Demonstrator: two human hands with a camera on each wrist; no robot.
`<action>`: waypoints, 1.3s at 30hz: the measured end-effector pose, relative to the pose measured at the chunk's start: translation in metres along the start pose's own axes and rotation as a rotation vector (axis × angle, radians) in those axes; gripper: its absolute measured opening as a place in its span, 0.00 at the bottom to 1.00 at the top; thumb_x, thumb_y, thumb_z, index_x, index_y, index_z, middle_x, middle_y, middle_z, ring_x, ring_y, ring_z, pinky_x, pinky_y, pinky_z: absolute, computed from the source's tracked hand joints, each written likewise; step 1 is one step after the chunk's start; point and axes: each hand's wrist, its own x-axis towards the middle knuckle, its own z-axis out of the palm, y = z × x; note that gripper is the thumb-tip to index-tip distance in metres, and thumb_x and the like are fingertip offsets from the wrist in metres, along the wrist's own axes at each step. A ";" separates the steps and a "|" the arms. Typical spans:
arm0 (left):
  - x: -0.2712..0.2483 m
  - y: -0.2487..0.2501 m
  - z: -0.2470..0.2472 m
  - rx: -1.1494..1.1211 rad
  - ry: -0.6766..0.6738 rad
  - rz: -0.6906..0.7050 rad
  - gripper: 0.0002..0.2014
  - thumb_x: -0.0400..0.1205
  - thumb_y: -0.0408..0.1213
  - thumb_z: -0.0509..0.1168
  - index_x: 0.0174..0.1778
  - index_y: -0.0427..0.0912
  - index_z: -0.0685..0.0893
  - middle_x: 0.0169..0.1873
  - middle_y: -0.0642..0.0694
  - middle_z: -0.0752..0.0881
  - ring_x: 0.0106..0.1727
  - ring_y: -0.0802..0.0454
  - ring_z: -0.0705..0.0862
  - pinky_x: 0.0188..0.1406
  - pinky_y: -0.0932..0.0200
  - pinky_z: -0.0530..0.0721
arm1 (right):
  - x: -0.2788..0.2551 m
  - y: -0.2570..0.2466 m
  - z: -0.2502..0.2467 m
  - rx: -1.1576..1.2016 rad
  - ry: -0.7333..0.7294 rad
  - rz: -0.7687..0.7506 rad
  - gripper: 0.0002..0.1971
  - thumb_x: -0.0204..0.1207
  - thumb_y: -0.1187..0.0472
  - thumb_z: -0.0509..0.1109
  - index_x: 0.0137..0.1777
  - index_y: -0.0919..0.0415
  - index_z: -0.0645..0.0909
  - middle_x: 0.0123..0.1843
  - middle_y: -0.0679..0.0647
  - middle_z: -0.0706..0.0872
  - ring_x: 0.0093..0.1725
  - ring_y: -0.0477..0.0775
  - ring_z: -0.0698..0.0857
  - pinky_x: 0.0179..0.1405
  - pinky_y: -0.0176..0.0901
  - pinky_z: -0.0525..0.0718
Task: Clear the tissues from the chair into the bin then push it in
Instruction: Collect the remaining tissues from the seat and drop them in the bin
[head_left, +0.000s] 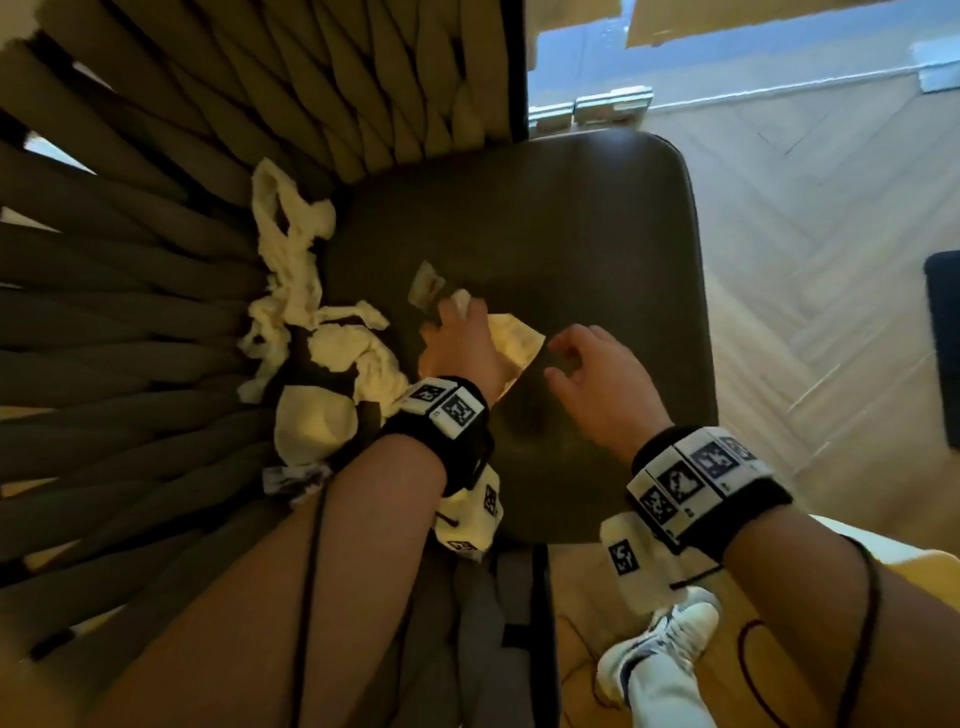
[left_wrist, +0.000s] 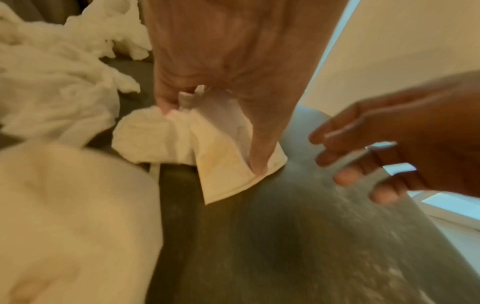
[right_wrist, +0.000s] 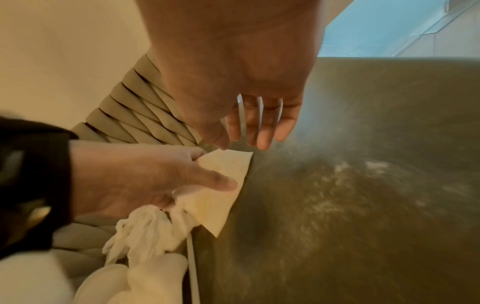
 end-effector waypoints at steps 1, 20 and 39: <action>-0.001 -0.001 0.002 -0.036 0.021 0.019 0.36 0.72 0.46 0.74 0.74 0.48 0.66 0.75 0.41 0.65 0.73 0.34 0.69 0.62 0.41 0.78 | 0.006 -0.006 -0.001 -0.001 0.001 -0.006 0.15 0.77 0.53 0.67 0.64 0.49 0.76 0.58 0.46 0.79 0.51 0.44 0.82 0.53 0.45 0.86; -0.013 -0.159 -0.077 -0.712 0.329 -0.230 0.20 0.73 0.41 0.73 0.58 0.35 0.81 0.55 0.37 0.83 0.56 0.41 0.81 0.49 0.55 0.77 | 0.164 -0.242 0.076 -0.519 -0.287 -0.445 0.47 0.69 0.49 0.75 0.82 0.50 0.51 0.83 0.60 0.52 0.78 0.73 0.59 0.71 0.70 0.70; -0.027 -0.126 -0.095 -0.789 0.241 -0.080 0.18 0.74 0.43 0.74 0.57 0.42 0.80 0.49 0.50 0.78 0.52 0.54 0.77 0.49 0.60 0.73 | 0.111 -0.145 0.051 -0.077 0.007 -0.282 0.13 0.79 0.57 0.66 0.61 0.59 0.80 0.59 0.55 0.84 0.57 0.53 0.84 0.55 0.41 0.82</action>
